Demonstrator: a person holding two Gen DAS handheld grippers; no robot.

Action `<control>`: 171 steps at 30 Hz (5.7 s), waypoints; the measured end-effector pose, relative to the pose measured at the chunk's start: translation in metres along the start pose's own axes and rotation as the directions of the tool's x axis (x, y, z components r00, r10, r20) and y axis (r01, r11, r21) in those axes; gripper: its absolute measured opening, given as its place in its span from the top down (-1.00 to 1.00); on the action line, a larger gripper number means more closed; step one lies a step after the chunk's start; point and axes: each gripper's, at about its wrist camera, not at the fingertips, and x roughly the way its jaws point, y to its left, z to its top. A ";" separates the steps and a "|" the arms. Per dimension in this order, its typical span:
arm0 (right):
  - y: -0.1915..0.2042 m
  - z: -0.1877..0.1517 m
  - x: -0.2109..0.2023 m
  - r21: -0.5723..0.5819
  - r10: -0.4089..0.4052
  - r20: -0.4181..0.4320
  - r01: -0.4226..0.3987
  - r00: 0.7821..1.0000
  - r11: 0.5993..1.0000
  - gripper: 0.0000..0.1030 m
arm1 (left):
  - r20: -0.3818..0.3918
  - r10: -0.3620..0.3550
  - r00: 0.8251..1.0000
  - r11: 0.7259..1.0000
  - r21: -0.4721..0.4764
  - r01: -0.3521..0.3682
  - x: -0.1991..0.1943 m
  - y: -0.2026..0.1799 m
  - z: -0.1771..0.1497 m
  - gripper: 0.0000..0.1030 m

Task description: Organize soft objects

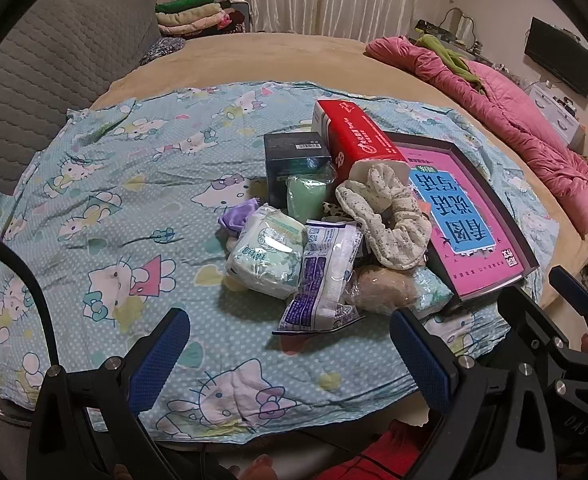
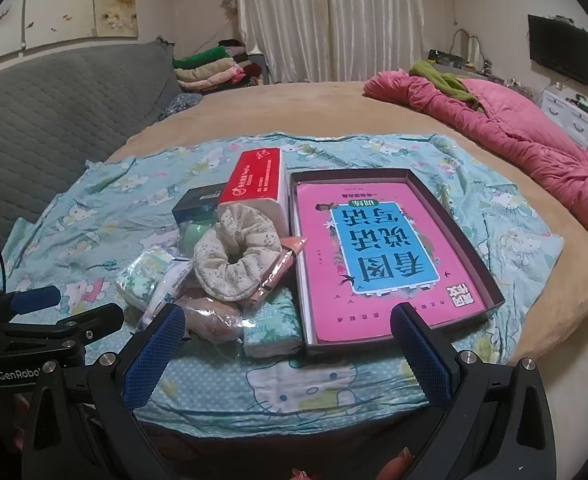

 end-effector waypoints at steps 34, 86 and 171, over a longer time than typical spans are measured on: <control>0.031 -0.011 0.044 -0.142 0.108 -0.125 -0.126 0.986 0.982 -1.00 | -0.049 -0.044 0.998 0.984 -0.176 0.034 0.032 0.064 0.001 -0.96; 0.020 -0.006 0.067 -0.058 0.343 -0.180 -0.358 0.922 0.932 0.18 | 0.000 -0.318 0.948 0.935 -0.166 0.314 0.064 0.072 0.021 0.64; -0.198 -0.003 0.081 0.430 -0.082 -0.184 0.155 0.980 0.890 0.13 | -0.229 -0.323 0.918 0.897 0.233 0.374 0.106 -0.203 0.049 0.65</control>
